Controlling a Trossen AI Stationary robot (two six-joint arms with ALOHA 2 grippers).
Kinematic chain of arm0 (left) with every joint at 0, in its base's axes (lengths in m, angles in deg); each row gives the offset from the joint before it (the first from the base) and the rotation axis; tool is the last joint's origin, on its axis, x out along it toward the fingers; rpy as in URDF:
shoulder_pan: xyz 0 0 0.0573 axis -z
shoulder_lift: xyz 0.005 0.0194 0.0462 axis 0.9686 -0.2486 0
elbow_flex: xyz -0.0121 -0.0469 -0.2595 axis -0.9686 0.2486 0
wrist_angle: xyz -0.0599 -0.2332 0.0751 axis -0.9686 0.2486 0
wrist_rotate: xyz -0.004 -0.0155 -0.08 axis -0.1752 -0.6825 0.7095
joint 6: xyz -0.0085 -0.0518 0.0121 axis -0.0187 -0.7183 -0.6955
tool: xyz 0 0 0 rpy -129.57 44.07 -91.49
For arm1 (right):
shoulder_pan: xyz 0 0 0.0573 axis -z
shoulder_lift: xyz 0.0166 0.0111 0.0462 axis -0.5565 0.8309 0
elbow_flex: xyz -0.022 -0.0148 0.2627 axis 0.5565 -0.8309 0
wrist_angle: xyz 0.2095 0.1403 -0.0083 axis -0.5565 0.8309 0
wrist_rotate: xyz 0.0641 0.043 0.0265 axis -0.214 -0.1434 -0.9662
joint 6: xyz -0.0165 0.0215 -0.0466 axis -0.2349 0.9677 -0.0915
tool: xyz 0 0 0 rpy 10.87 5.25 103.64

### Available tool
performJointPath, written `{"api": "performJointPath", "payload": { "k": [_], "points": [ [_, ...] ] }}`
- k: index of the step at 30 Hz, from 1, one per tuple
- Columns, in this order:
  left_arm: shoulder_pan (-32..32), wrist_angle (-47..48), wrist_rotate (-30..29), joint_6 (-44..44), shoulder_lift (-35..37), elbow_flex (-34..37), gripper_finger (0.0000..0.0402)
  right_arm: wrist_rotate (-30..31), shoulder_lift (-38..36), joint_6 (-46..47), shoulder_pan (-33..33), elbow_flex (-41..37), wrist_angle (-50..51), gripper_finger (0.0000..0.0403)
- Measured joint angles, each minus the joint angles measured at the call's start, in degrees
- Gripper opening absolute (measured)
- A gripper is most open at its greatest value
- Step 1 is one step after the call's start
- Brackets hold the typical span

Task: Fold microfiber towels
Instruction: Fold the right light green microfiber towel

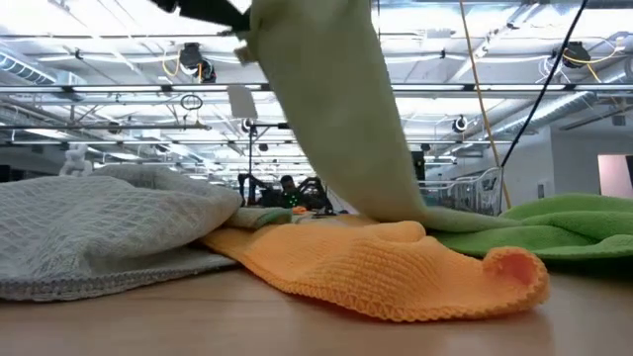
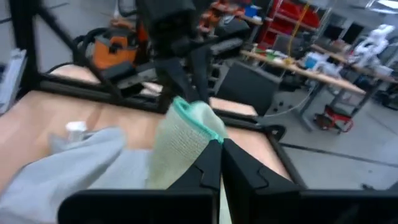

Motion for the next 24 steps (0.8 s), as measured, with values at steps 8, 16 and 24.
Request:
{"api": "performJointPath", "payload": {
  "k": [8, 16, 24],
  "points": [
    [-10.6, 0.0, 2.3, 7.5, 6.2, -4.1, 0.0005, -14.8, -3.9, 2.5, 15.4, 0.0, -9.6, 0.0],
    [-17.7, 9.9, 16.3, 2.0, 7.4, -9.3, 0.0006, -32.4, -4.5, 13.2, 24.1, 3.3, -9.7, 0.0],
    [-7.5, 21.3, 29.1, -14.2, 6.4, -9.6, 0.0008, -33.2, -3.8, 16.8, 11.6, 2.1, 1.1, 0.0]
  ]
}}
